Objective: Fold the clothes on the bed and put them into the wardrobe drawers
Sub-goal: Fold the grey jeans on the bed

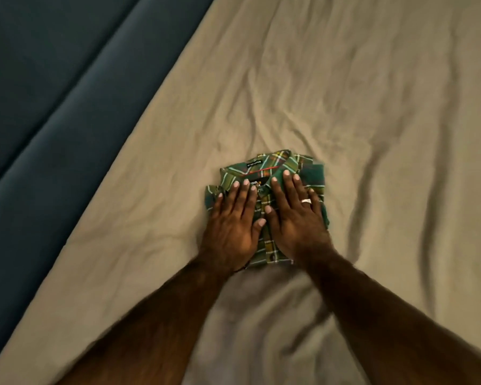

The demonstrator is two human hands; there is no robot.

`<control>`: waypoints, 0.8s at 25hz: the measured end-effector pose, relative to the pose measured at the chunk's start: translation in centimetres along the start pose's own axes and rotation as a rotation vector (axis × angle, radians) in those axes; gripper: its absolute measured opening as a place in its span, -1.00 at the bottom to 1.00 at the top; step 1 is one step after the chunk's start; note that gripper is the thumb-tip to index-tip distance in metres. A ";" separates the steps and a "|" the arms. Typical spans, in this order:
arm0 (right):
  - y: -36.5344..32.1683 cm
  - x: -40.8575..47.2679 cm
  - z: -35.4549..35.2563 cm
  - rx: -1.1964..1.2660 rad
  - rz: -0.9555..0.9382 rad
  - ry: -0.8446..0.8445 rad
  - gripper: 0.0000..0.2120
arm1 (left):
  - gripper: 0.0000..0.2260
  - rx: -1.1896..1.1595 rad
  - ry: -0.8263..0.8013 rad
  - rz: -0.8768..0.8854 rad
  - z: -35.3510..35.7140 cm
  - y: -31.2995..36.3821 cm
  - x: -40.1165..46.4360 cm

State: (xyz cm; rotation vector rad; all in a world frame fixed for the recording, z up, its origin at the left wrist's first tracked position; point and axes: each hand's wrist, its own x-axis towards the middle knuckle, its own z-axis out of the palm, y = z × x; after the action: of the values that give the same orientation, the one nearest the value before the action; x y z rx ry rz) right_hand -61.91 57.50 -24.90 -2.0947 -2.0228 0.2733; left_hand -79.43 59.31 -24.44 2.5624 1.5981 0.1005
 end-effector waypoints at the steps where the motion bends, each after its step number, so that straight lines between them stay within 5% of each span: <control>1: 0.3 0.3 0.8 -0.015 -0.008 -0.013 -0.37 | -0.38 0.019 0.005 -0.004 0.8 -0.2 0.5; 4: 1.0 0.6 3.9 -0.064 -0.023 -0.014 -0.38 | -0.39 0.082 -0.044 -0.021 4.1 -0.5 0.5; 9: 0.6 1.4 2.9 -0.014 -0.016 -0.252 -0.39 | -0.39 0.038 -0.302 -0.075 2.7 -0.8 1.8; 14: 2.5 -5.3 -7.6 0.066 0.063 0.093 -0.42 | -0.40 -0.114 0.084 -0.206 -6.6 1.4 -2.7; 20: 11.1 -22.2 -18.7 0.113 0.261 0.239 -0.37 | -0.34 -0.163 0.163 0.159 -11.6 19.9 -7.9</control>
State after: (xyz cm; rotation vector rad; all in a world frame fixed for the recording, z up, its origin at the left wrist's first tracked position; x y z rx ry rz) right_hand -46.84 34.47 -10.50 -2.2002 -1.5672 0.1640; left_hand -66.62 44.36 -10.22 2.6058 1.3675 0.4463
